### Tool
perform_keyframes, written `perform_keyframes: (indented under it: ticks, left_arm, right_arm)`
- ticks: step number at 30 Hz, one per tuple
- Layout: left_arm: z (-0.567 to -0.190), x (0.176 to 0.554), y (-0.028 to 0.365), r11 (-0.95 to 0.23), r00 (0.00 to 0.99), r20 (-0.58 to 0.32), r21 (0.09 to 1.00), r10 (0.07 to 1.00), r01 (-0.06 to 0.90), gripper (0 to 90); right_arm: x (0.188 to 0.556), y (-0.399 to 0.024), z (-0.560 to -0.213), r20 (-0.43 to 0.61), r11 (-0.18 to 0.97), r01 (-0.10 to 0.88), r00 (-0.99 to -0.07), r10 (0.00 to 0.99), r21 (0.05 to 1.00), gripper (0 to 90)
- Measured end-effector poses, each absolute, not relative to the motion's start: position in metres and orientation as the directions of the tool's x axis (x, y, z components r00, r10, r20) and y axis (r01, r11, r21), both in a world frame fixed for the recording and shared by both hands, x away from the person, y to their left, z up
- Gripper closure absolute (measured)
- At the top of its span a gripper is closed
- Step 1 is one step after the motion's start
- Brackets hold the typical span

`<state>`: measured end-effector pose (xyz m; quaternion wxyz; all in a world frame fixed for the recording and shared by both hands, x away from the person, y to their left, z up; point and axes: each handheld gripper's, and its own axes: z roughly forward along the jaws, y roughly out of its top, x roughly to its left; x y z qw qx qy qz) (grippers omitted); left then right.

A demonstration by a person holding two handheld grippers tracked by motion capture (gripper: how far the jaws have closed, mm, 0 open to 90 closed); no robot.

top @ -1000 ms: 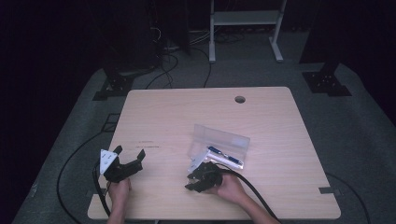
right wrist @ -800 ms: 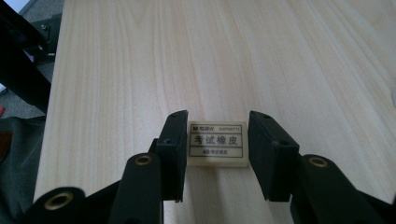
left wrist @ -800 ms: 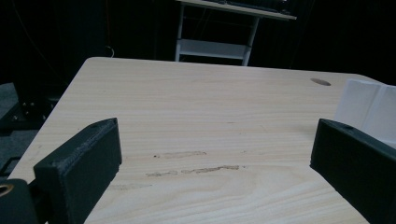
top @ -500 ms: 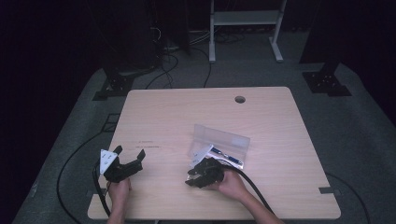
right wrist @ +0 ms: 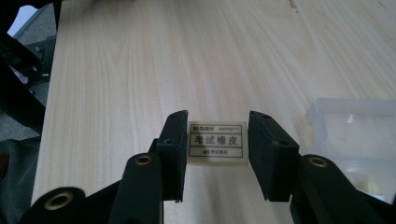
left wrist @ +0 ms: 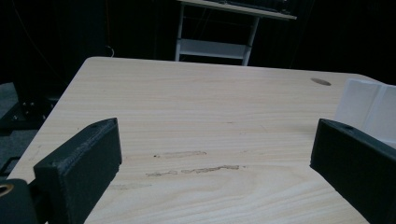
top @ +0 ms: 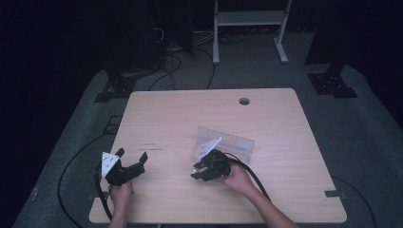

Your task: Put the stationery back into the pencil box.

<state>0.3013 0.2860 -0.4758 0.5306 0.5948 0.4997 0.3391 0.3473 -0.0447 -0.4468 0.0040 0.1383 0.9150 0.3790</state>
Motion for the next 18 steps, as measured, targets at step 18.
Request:
perform_keyframes:
  ticks: [18]
  left_arm:
    - [-0.476, 0.302, 0.286, 0.064, 0.269, -0.128, 0.97, 0.955, 0.234, 1.1]
  right_arm:
    - [0.364, -0.053, -0.43, 0.099, 0.649, 0.271, -0.952, 0.289, 0.711, 58.5]
